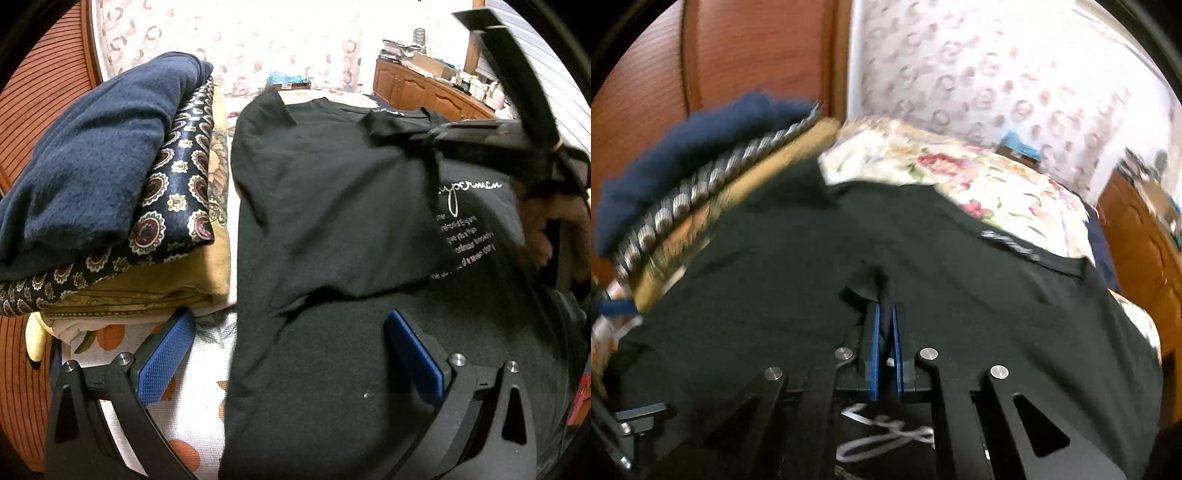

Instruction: Fold small clothes

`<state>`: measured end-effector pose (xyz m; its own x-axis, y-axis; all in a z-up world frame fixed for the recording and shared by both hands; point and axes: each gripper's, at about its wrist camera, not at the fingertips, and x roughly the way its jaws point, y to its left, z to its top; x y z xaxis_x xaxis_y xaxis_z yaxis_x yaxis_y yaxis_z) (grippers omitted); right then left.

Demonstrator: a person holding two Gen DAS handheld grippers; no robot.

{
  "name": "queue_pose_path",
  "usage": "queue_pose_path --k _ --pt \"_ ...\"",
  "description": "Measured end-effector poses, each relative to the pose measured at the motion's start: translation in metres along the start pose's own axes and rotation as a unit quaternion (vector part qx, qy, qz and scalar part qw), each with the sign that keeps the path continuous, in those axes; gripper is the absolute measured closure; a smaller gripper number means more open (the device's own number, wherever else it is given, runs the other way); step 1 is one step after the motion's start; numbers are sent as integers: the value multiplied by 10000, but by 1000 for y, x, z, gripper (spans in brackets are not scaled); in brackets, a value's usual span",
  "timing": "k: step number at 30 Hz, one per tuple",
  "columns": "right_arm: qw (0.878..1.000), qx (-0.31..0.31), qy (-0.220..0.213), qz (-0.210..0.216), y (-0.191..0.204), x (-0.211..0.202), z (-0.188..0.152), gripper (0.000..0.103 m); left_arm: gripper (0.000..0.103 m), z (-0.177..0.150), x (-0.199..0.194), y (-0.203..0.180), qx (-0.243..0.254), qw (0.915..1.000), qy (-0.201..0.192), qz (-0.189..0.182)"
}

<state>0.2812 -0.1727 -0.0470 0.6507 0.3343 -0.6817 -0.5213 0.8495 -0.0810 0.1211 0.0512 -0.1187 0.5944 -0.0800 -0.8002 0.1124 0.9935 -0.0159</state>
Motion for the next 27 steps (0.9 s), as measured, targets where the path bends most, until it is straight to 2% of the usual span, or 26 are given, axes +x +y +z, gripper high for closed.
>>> queue_pose_path --k 2,5,6,7,9,11,13,15,21,23,27 --pt "9996 210 -91 -193 -17 -7 -2 97 0 0 0 0 1 10000 1 2" --pt "9986 533 -18 -31 -33 -9 -6 93 0 0 0 0 -1 10000 0 7" --pt "9984 561 44 54 -33 -7 -8 82 0 0 0 0 0 10000 0 10" --pt "9985 541 99 2 -33 -5 -8 76 0 -1 0 0 0 10000 -1 10" --pt "9988 484 34 -97 -30 -6 -10 57 0 -1 0 -1 1 10000 0 11" --pt "9987 501 -19 -10 -27 -4 -6 53 0 -1 0 -1 0 10000 -1 11" --pt "9983 580 -54 8 -25 -10 -9 53 0 -1 0 -1 0 10000 0 11" --pt "9979 570 -164 251 -29 -26 -17 53 0 -1 0 -1 -1 10000 0 12" --pt "9979 244 -278 533 -17 -66 -53 53 0 -2 -4 -3 33 9998 -121 141" --pt "9978 190 -352 528 -17 -81 -68 53 0 -2 -12 -5 77 9992 -329 224" --pt "9972 169 -645 330 -30 -109 -86 53 0 -3 -33 -11 -10 9957 -910 153"
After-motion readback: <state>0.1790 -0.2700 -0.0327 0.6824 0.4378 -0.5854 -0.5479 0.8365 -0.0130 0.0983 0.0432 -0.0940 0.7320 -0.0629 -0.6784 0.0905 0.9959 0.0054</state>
